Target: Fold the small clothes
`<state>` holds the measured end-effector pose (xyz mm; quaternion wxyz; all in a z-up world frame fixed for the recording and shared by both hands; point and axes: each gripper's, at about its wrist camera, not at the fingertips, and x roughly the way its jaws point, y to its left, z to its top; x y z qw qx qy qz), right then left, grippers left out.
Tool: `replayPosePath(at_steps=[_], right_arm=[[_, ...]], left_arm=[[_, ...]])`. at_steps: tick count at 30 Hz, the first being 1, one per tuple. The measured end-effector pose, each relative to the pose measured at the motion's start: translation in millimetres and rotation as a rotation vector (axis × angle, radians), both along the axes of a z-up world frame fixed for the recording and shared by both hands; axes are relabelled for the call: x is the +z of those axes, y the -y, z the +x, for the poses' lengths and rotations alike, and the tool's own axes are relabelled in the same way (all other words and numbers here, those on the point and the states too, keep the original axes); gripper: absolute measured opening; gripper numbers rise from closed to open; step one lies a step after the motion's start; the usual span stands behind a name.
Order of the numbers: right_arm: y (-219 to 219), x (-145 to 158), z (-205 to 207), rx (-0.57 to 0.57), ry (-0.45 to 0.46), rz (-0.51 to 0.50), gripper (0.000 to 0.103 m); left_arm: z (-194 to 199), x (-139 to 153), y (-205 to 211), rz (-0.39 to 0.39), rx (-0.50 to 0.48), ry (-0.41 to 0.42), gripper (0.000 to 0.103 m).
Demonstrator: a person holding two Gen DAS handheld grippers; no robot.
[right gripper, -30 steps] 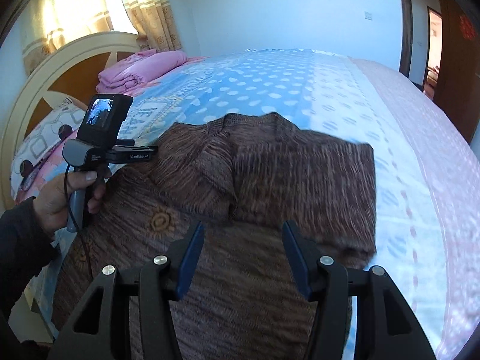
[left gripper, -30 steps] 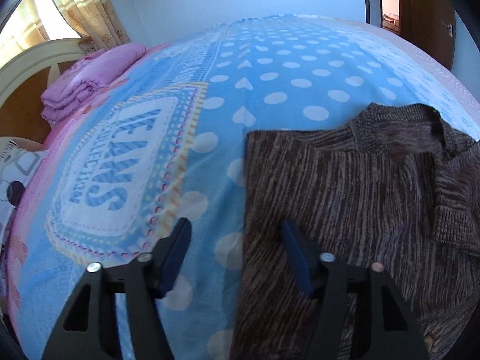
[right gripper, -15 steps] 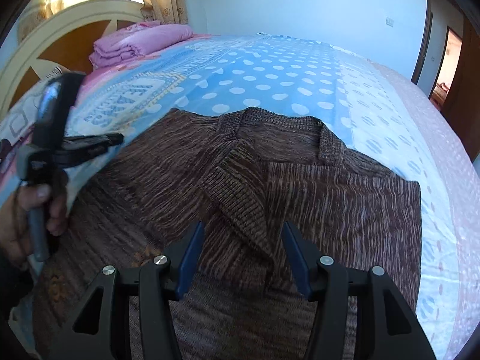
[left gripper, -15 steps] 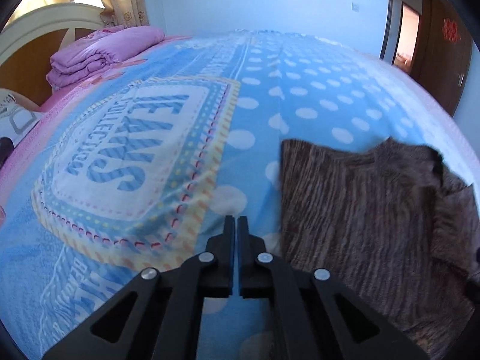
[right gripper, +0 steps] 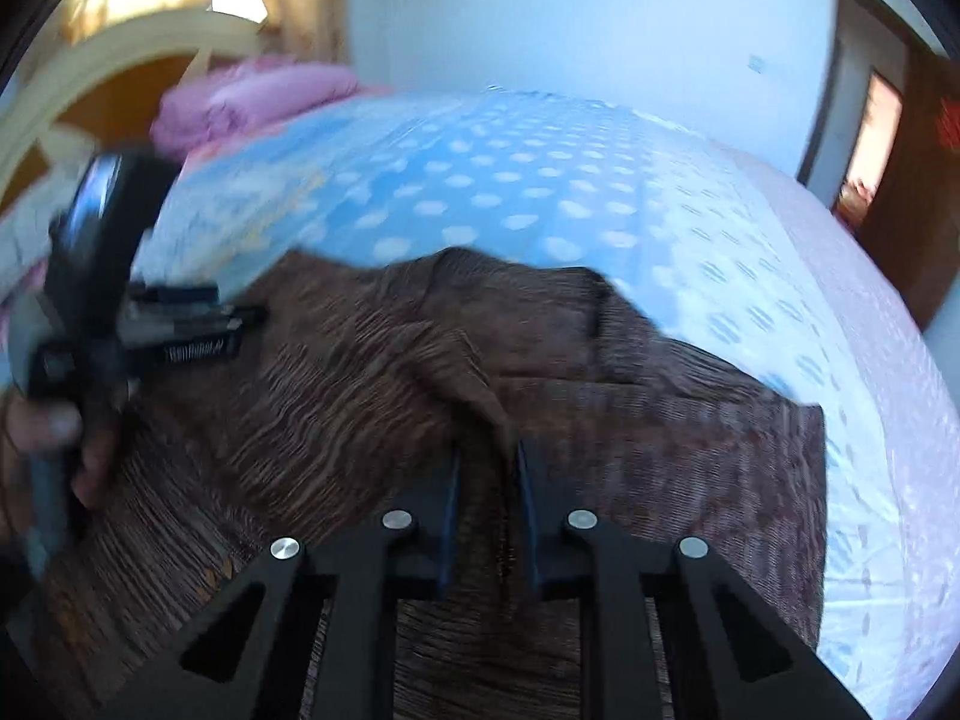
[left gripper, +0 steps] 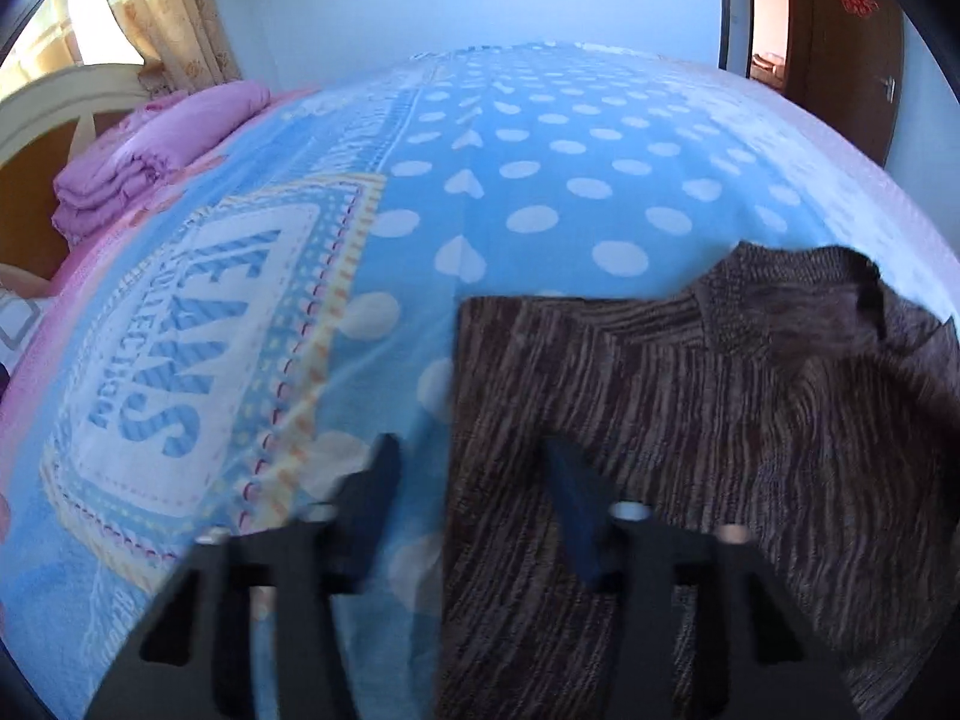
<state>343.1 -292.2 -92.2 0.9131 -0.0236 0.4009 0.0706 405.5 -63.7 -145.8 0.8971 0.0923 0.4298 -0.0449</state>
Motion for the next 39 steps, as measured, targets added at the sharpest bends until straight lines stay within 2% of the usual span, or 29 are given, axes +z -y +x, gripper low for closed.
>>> replayPosePath(at_steps=[1, 5, 7, 10, 12, 14, 17, 19, 21, 22, 23, 24, 27, 29, 33, 36, 38, 39], right_arm=[[8.1, -1.5, 0.8, -0.019, -0.011, 0.018, 0.018], [43.7, -20.6, 0.4, -0.119, -0.074, 0.058, 0.018], [54.2, -26.4, -5.0, -0.134, -0.075, 0.103, 0.018], [52.5, -26.1, -13.4, -0.123, -0.06, 0.085, 0.019], [49.4, -24.8, -18.4, -0.114, -0.06, 0.085, 0.023], [48.4, -21.1, -24.9, -0.094, -0.056, 0.113, 0.036], [43.2, -21.1, -33.4, -0.077, -0.042, 0.109, 0.041], [39.8, -21.7, -38.3, -0.069, -0.04, 0.102, 0.041], [38.2, -23.8, -43.2, -0.062, -0.044, 0.107, 0.041], [38.2, -24.8, -45.9, -0.06, -0.044, 0.11, 0.041], [39.0, -25.2, -48.6, -0.06, -0.043, 0.113, 0.041], [39.9, -25.2, -50.6, -0.061, -0.041, 0.116, 0.041], [45.7, -23.9, -56.9, -0.072, -0.034, 0.13, 0.042], [50.9, -22.2, -61.6, -0.079, -0.03, 0.143, 0.042], [55.6, -22.2, -64.4, -0.084, -0.032, 0.143, 0.042], [56.4, -23.6, -66.3, -0.087, -0.046, 0.149, 0.043], [53.6, -19.6, -68.5, -0.079, -0.035, 0.156, 0.044], [51.4, -16.7, -69.4, -0.068, -0.027, 0.159, 0.044]], left_arm=[[-0.7, -2.5, 2.0, 0.012, -0.006, -0.003, 0.014], [-6.3, -3.6, -0.7, 0.016, 0.008, 0.02, 0.011], [-6.3, -2.1, -9.0, -0.026, 0.031, 0.018, 0.011], [-4.7, -3.5, -20.5, -0.066, 0.065, 0.002, 0.011], [-5.3, -3.1, -20.8, -0.07, 0.069, 0.008, 0.011], [-7.4, -1.2, -19.6, -0.091, 0.046, 0.016, 0.011], [-5.5, 2.1, -16.6, -0.095, 0.026, 0.016, 0.021], [-2.5, 3.1, -13.4, -0.088, 0.022, 0.016, 0.045], [0.9, 1.4, -10.0, -0.084, 0.011, 0.001, 0.048], [1.6, -0.1, -8.1, -0.076, 0.002, -0.006, 0.044], [0.9, -1.6, -5.7, -0.064, -0.015, -0.006, 0.032], [0.4, -3.8, -3.2, -0.063, -0.035, -0.023, 0.008], [-6.5, 0.5, -5.0, -0.04, -0.011, 0.019, 0.007], [-8.8, 5.8, -16.5, -0.081, 0.031, 0.046, 0.008], [-4.9, 0.0, -31.8, -0.124, 0.106, 0.019, 0.008], [-4.7, -1.2, -25.2, -0.074, 0.118, 0.021, 0.015], [-6.4, -0.1, -20.5, -0.039, 0.118, 0.033, 0.028], [-9.0, 1.8, -20.2, -0.021, 0.127, 0.034, 0.047]])
